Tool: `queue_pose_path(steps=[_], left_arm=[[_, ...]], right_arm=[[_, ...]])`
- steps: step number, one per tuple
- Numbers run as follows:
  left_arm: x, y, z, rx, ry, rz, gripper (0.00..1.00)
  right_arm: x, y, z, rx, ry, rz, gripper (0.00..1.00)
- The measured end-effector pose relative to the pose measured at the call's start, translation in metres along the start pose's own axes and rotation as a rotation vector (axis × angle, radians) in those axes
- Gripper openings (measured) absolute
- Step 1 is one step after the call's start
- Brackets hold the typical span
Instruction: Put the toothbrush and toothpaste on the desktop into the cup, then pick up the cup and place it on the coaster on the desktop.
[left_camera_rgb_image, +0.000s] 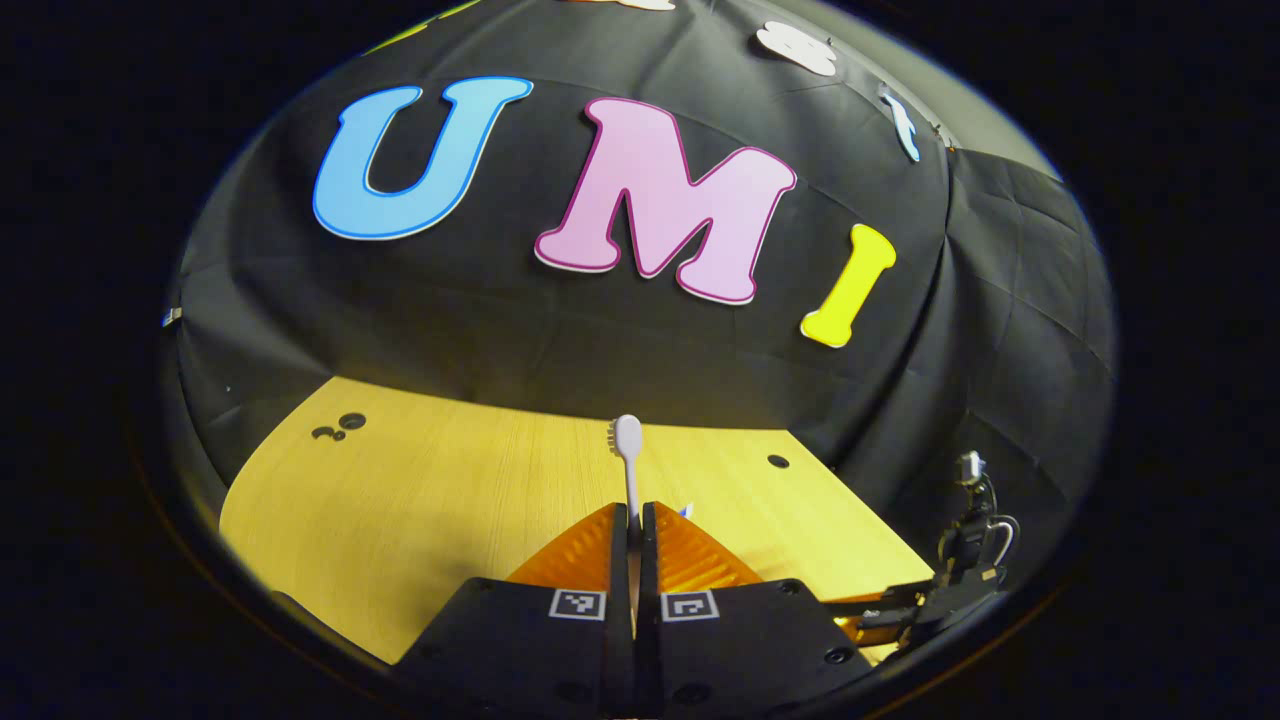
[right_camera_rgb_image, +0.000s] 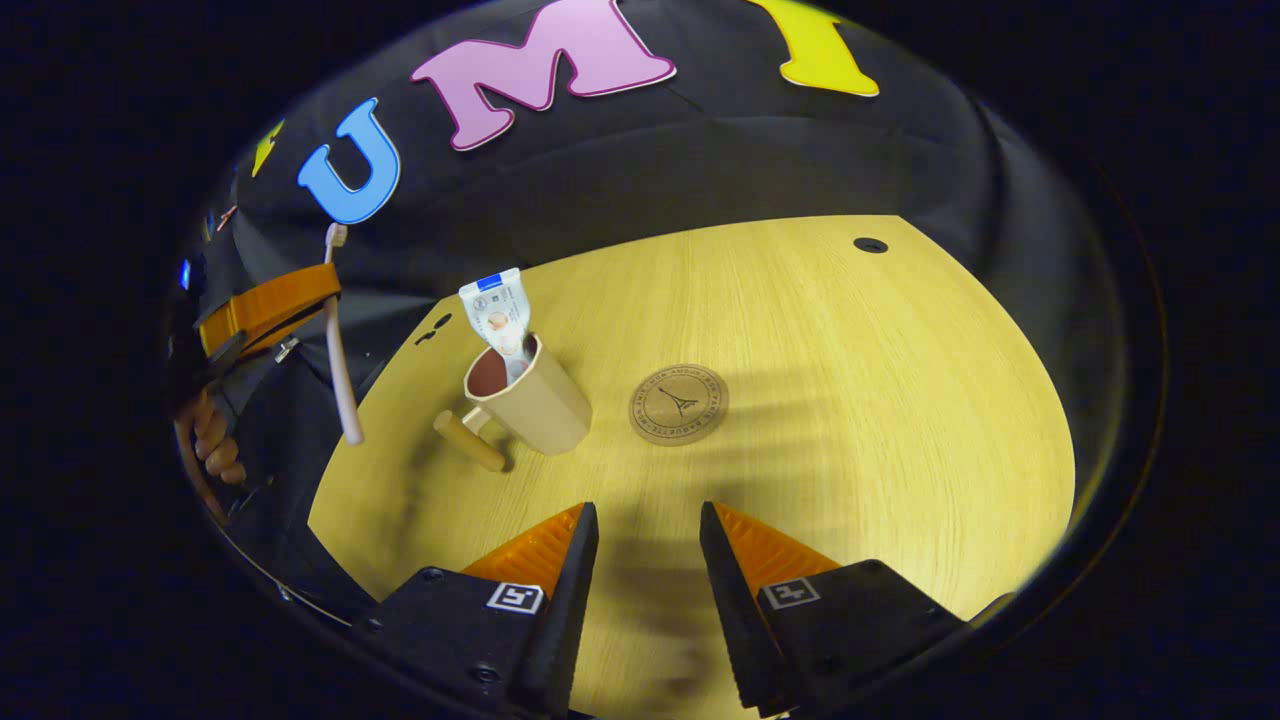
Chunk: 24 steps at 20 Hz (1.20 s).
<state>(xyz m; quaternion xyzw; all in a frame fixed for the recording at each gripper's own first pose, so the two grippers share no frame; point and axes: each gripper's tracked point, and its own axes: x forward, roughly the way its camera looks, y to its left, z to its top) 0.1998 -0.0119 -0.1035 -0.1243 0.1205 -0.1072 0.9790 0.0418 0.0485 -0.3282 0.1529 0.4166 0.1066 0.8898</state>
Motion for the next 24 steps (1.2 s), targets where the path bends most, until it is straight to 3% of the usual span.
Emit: queue_pose_path(steps=[6, 13, 24], left_arm=[[0.053, 0.006, 0.003, -0.04, -0.062, 0.047, 0.06], [0.092, 0.015, -0.015, -0.024, -0.048, 0.113, 0.06], [0.098, 0.01, -0.049, 0.032, 0.003, 0.117, 0.06]], right_arm=[[-0.037, -0.056, -0.011, 0.034, 0.002, -0.082, 0.64], [-0.064, -0.106, -0.013, 0.072, -0.01, -0.157, 0.64], [-0.061, -0.104, -0.005, 0.075, -0.016, -0.137, 0.64]])
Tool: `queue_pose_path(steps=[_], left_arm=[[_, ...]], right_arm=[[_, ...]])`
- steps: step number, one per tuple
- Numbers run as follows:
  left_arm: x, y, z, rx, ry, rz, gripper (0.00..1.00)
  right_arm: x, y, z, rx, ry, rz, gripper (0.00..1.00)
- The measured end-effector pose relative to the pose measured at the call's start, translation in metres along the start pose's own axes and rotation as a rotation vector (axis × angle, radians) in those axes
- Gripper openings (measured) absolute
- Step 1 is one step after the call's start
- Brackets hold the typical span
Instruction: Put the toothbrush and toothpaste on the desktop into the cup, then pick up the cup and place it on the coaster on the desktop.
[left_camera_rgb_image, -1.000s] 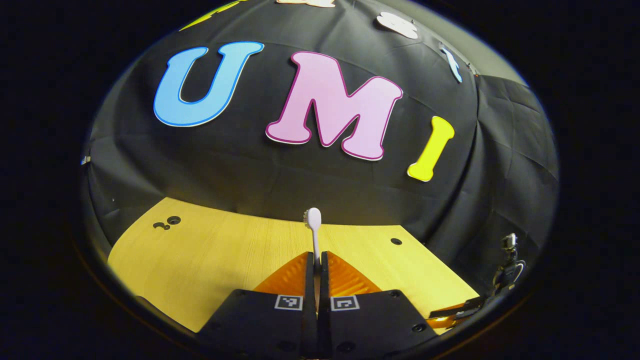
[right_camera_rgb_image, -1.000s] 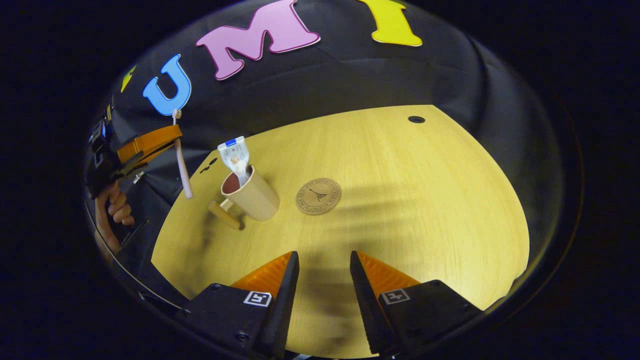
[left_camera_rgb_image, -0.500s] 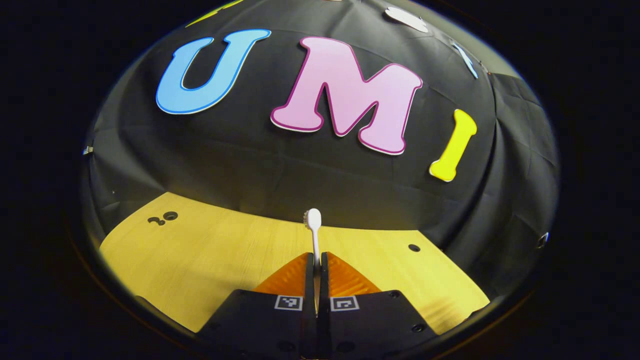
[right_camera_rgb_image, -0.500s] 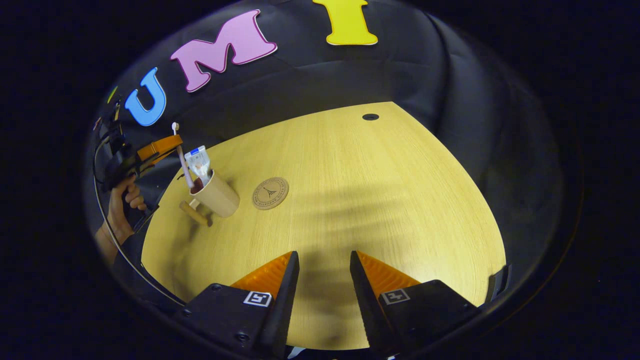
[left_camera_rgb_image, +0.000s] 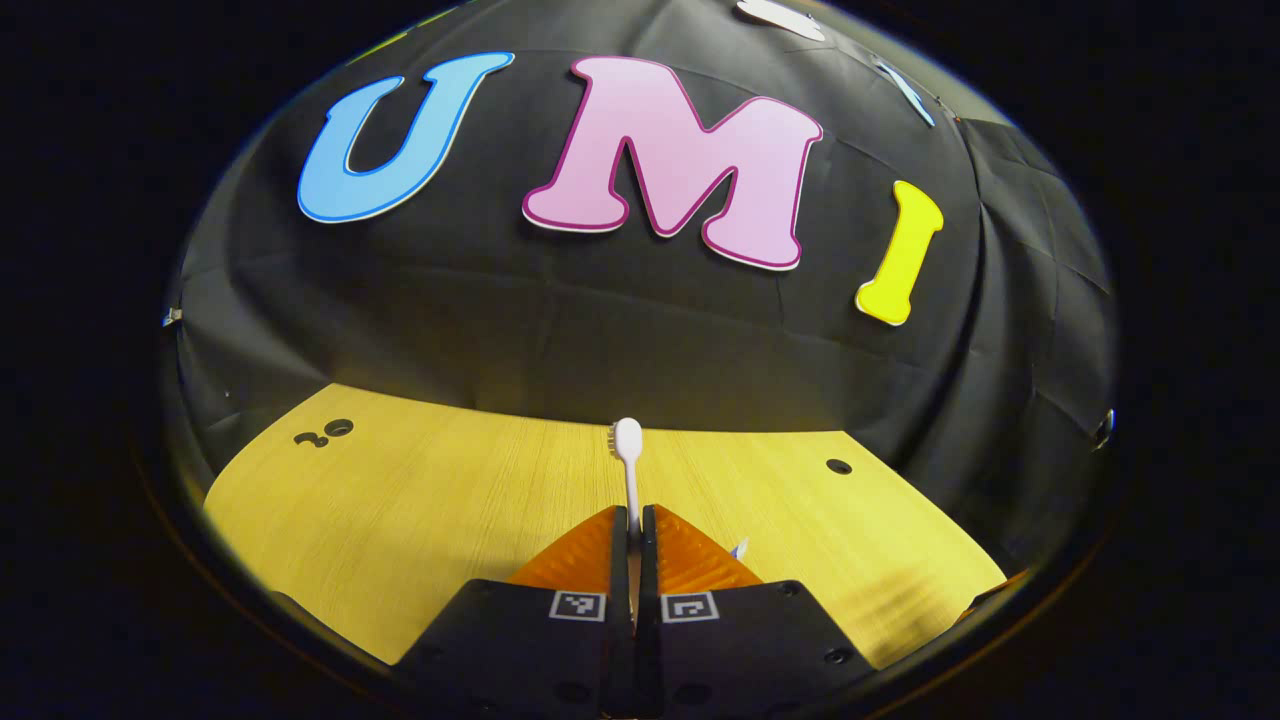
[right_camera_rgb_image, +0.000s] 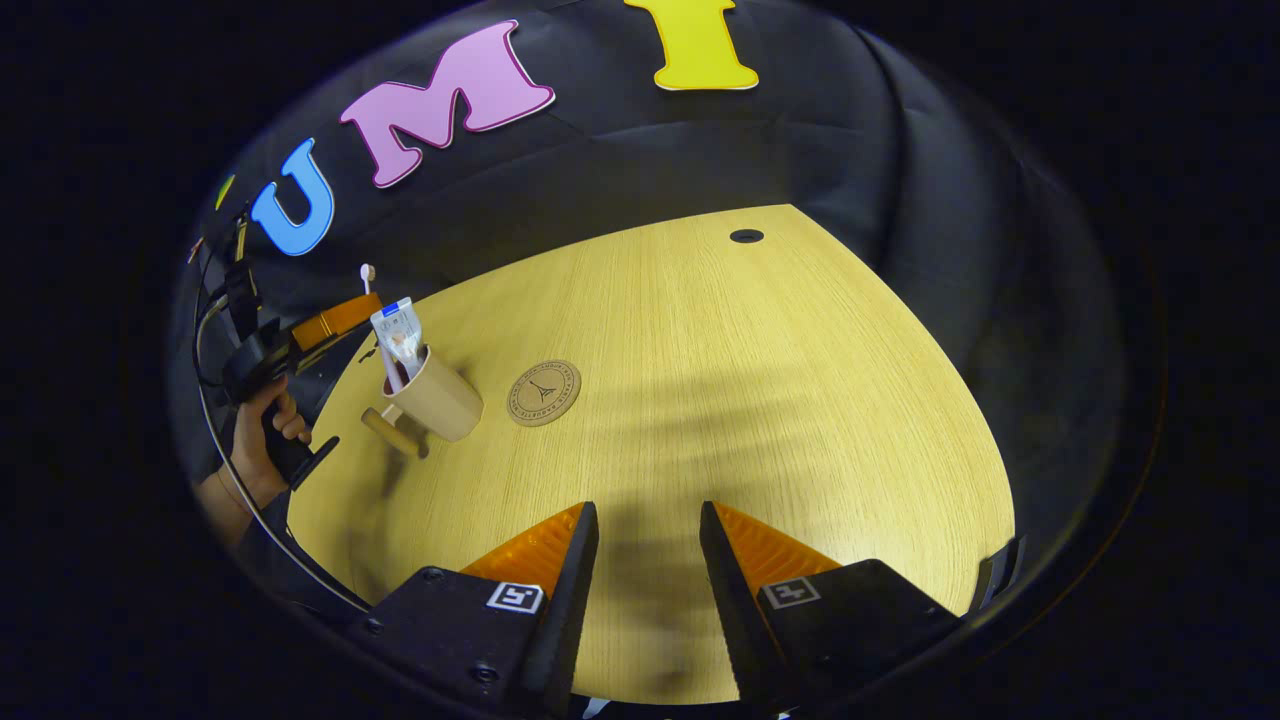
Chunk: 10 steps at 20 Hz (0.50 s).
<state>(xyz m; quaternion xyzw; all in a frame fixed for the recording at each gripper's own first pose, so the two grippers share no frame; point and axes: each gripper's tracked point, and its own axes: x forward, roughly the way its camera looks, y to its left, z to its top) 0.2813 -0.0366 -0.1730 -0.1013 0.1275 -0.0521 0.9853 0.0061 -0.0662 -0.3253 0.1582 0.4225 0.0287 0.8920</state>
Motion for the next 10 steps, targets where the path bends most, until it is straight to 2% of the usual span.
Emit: queue_pose_path(steps=[10], left_arm=[[-0.007, -0.009, -0.019, -0.018, 0.077, -0.06, 0.14]], right_arm=[[-0.013, -0.001, 0.001, 0.006, -0.018, -0.016, 0.64]])
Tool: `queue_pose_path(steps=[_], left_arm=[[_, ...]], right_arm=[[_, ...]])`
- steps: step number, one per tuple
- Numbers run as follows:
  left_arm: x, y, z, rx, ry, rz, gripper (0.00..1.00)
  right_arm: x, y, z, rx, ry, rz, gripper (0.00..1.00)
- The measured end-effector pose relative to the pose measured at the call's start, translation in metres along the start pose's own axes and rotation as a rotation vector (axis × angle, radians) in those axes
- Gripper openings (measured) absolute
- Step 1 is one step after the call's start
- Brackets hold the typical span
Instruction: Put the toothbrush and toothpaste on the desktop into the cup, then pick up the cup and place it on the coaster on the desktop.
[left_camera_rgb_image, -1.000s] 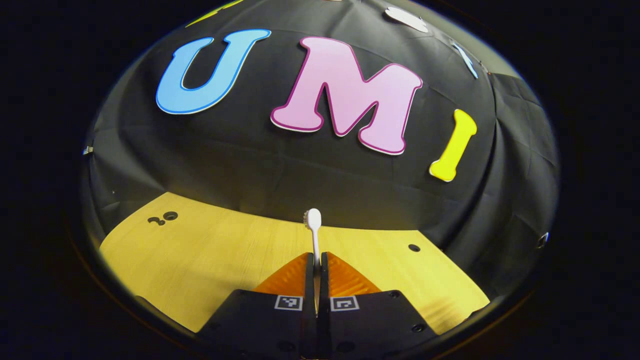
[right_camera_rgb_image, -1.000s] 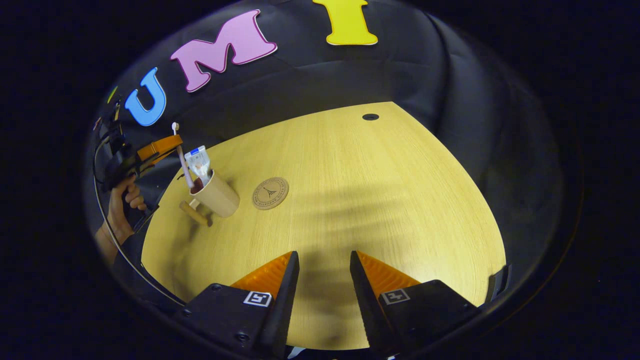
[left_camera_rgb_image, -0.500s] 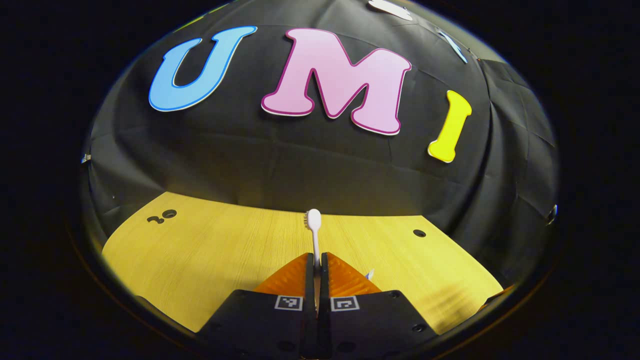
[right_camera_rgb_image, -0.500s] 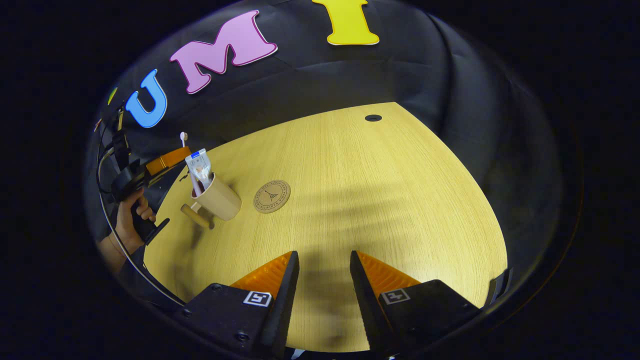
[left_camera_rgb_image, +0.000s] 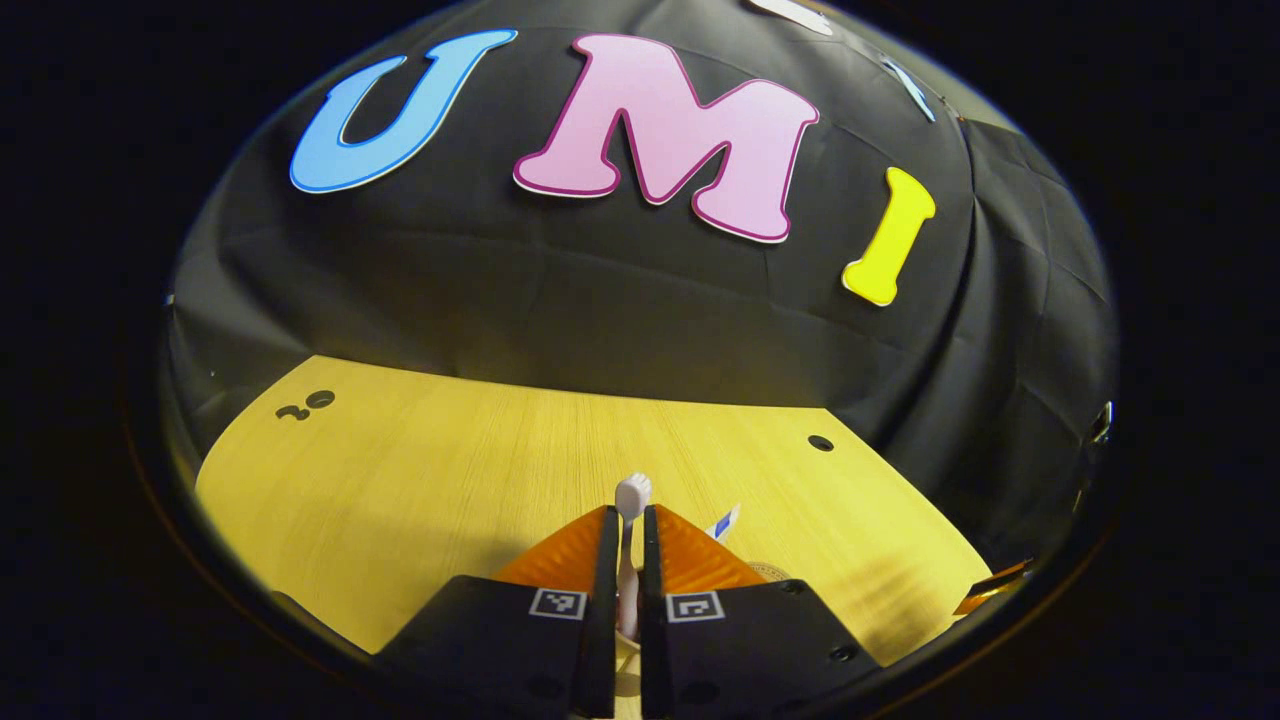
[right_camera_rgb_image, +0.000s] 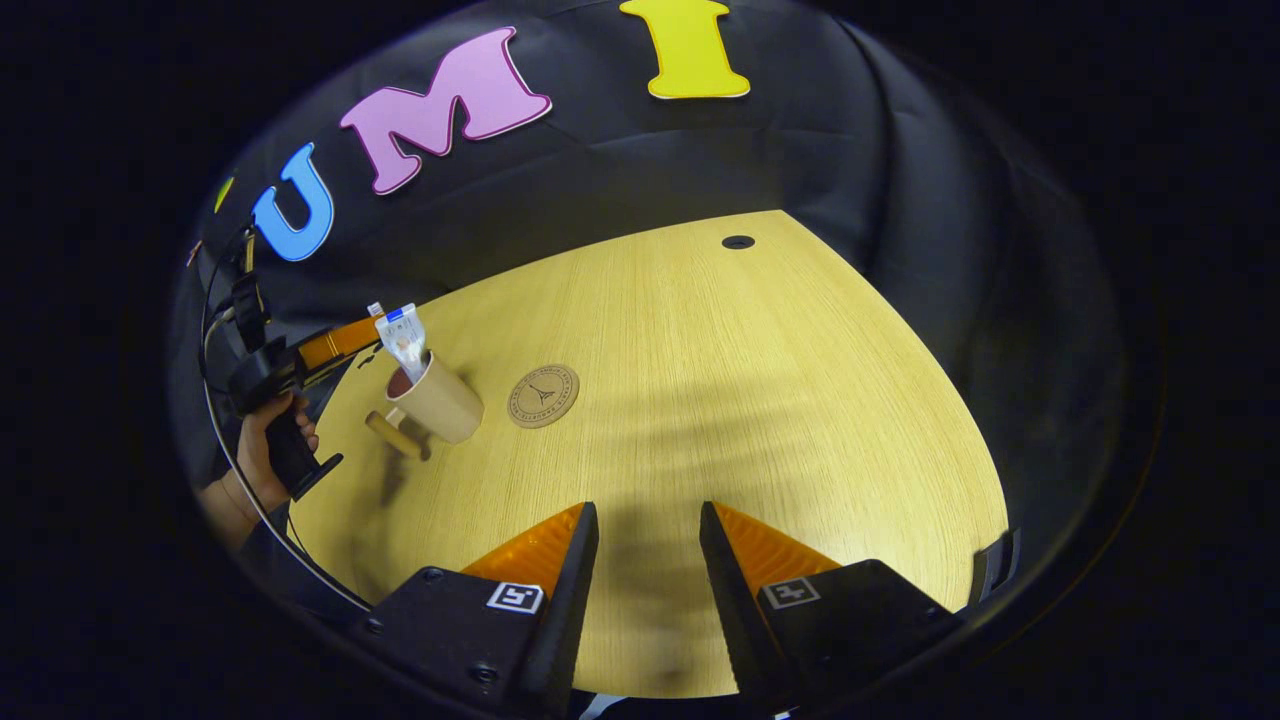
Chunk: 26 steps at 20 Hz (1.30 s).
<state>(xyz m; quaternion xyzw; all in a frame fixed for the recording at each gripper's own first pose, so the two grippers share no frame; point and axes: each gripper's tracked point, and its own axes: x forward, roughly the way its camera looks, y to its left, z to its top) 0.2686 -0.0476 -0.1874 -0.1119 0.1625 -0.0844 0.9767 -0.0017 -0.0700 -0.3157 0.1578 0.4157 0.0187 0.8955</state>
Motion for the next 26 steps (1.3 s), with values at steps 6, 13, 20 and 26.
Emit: queue_pose_path(steps=[6, 13, 20, 26], left_arm=[[-0.018, -0.005, -0.001, 0.034, 0.026, -0.022, 0.49], [-0.051, 0.003, 0.002, 0.096, 0.049, -0.005, 0.88], [-0.083, 0.004, -0.036, 0.149, 0.239, -0.017, 0.94], [-0.072, 0.004, -0.089, 0.265, 0.438, -0.052, 0.94]], right_arm=[[0.001, 0.008, 0.003, 0.02, -0.006, 0.02, 0.64], [0.004, 0.01, 0.005, 0.037, -0.015, 0.032, 0.64], [0.004, 0.008, 0.0, 0.044, -0.012, 0.037, 0.64], [0.001, 0.004, 0.001, 0.07, -0.021, 0.035, 0.64]])
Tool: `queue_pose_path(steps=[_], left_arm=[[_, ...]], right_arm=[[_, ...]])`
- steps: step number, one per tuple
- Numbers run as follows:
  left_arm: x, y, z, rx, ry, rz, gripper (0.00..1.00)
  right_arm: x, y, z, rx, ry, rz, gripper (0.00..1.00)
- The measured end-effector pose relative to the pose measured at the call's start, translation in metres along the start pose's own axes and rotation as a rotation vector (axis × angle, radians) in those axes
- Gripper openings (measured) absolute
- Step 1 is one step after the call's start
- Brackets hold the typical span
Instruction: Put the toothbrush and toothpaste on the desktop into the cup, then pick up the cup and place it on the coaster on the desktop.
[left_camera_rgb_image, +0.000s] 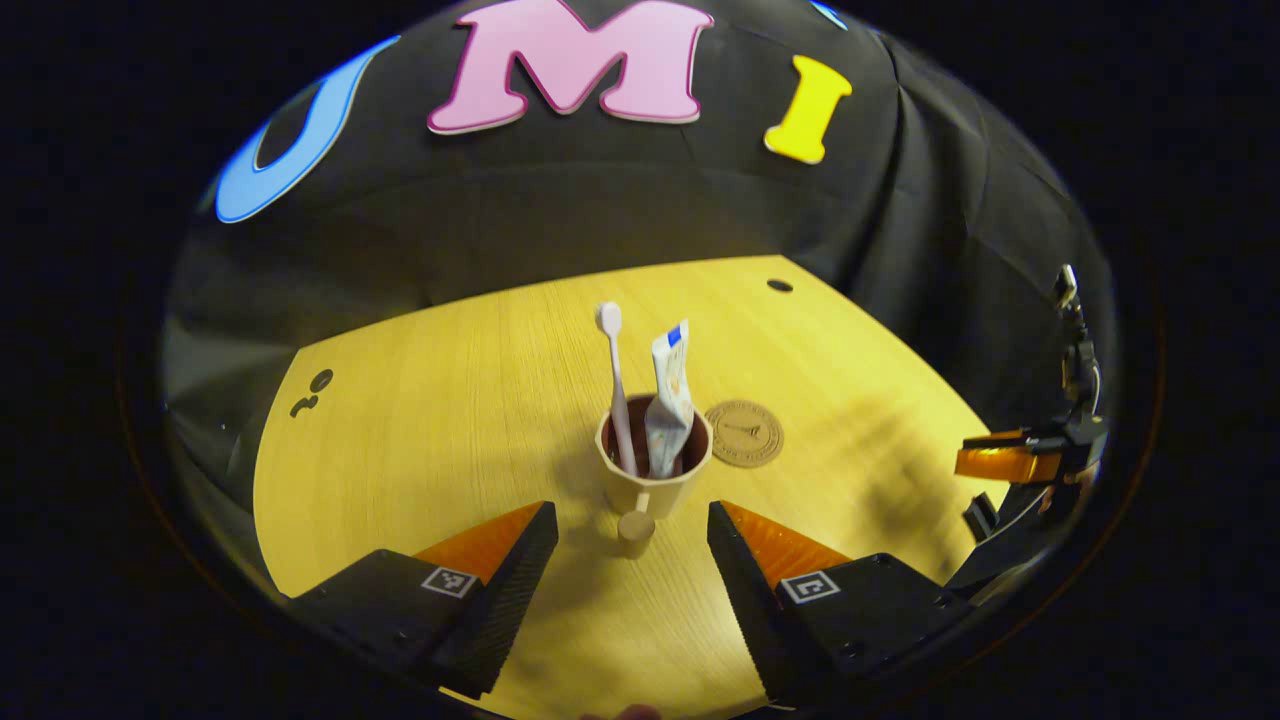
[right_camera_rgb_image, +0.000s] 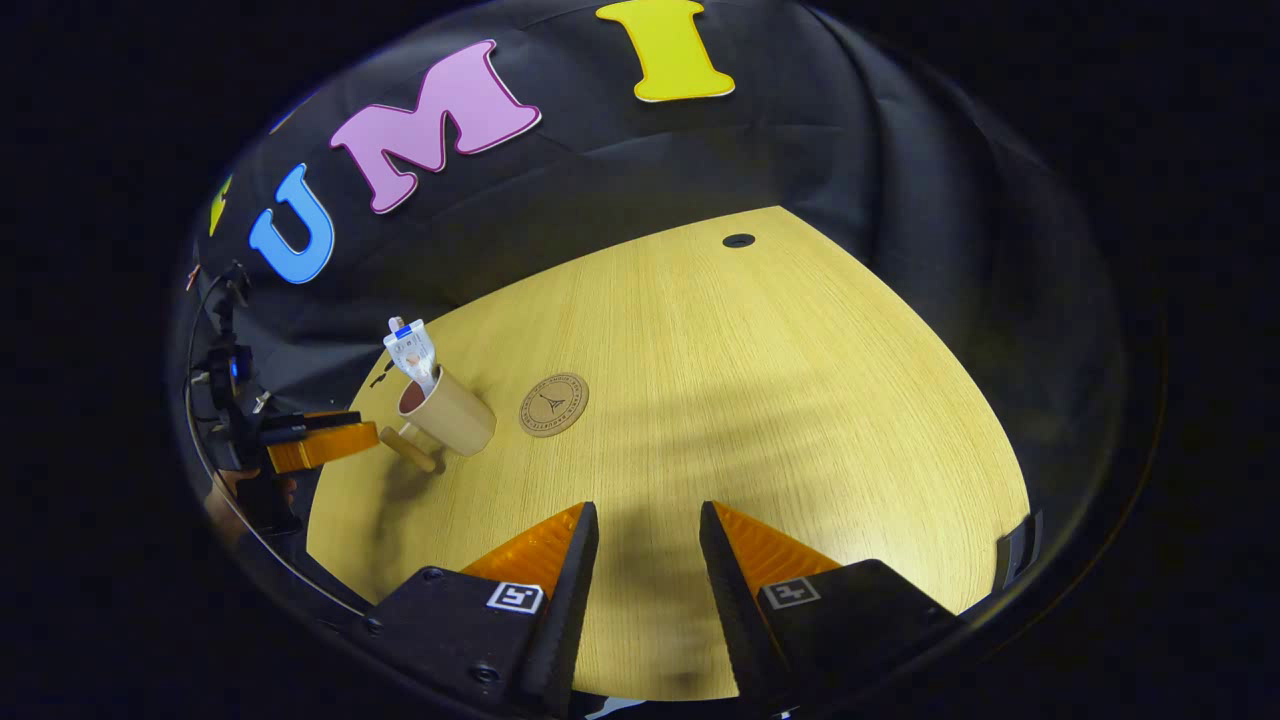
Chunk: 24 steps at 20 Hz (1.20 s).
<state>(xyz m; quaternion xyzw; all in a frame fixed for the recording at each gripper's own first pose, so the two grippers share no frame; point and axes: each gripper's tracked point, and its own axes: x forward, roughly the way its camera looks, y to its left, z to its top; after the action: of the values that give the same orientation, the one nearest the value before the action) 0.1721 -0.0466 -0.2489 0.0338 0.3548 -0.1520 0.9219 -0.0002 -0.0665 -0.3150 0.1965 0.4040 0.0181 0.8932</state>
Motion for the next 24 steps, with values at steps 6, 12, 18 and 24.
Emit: queue_pose_path(steps=[6, 12, 18, 24], left_arm=[[0.043, 0.0, -0.019, 0.005, 0.137, -0.047, 0.92], [0.072, 0.003, -0.031, 0.034, 0.228, -0.052, 0.83], [0.086, -0.005, -0.036, 0.065, 0.269, -0.042, 0.64], [0.09, -0.006, -0.039, 0.067, 0.275, -0.05, 0.31]], right_arm=[[-0.015, -0.014, -0.003, 0.004, -0.023, -0.02, 0.64], [-0.025, -0.039, -0.013, 0.064, -0.029, -0.06, 0.64], [-0.034, -0.051, -0.023, 0.106, -0.033, -0.078, 0.64], [-0.044, -0.057, -0.037, 0.106, -0.022, -0.083, 0.64]])
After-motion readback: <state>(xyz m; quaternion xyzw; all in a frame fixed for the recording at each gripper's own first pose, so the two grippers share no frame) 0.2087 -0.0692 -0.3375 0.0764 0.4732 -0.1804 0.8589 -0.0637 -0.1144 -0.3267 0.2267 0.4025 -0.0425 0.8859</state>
